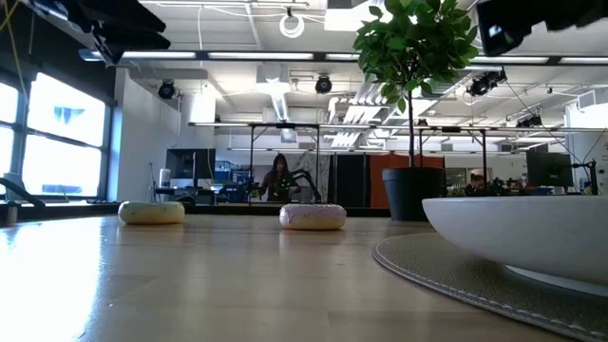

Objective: Pick & Place donuts
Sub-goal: Put the big violet donut into the left white plate

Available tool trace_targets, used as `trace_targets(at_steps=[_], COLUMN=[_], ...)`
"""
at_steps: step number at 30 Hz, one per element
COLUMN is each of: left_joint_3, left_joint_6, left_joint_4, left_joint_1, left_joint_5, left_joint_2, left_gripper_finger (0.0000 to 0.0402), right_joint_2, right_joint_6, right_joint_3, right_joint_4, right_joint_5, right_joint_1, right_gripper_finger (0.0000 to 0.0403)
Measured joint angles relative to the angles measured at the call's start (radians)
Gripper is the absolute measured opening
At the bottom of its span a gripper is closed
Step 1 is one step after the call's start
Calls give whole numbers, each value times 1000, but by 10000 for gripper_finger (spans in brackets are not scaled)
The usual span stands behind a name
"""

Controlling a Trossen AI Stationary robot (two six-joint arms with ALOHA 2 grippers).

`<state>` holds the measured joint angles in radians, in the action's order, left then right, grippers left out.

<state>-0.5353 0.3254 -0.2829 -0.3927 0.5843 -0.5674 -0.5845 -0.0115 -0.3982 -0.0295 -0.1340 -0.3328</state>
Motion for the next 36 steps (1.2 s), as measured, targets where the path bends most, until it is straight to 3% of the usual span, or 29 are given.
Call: trace_targets(at_steps=[3, 10, 16, 24, 36], left_joint_3=[89, 107, 107, 107, 107], left_joint_6=[-60, -58, -30, 97, 64], left_joint_4=[108, -25, -35, -8, 64], left_joint_1=[6, 133, 224, 236, 236], left_joint_5=[6, -8, -239, -252, -191], left_joint_2=[64, 245, 298, 197, -118], left_gripper_finger=[160, 160, 160, 160, 160], right_joint_2=[114, 332, 390, 382, 377], right_joint_6=[-12, 8, 40, 176, 138], right_joint_3=[61, 153, 251, 387, 381], right_joint_4=[-11, -12, -48, -335, -365], right_joint_5=[19, 193, 207, 201, 123], right_joint_1=[92, 249, 296, 296, 296], right_gripper_finger=[122, 122, 122, 122, 122])
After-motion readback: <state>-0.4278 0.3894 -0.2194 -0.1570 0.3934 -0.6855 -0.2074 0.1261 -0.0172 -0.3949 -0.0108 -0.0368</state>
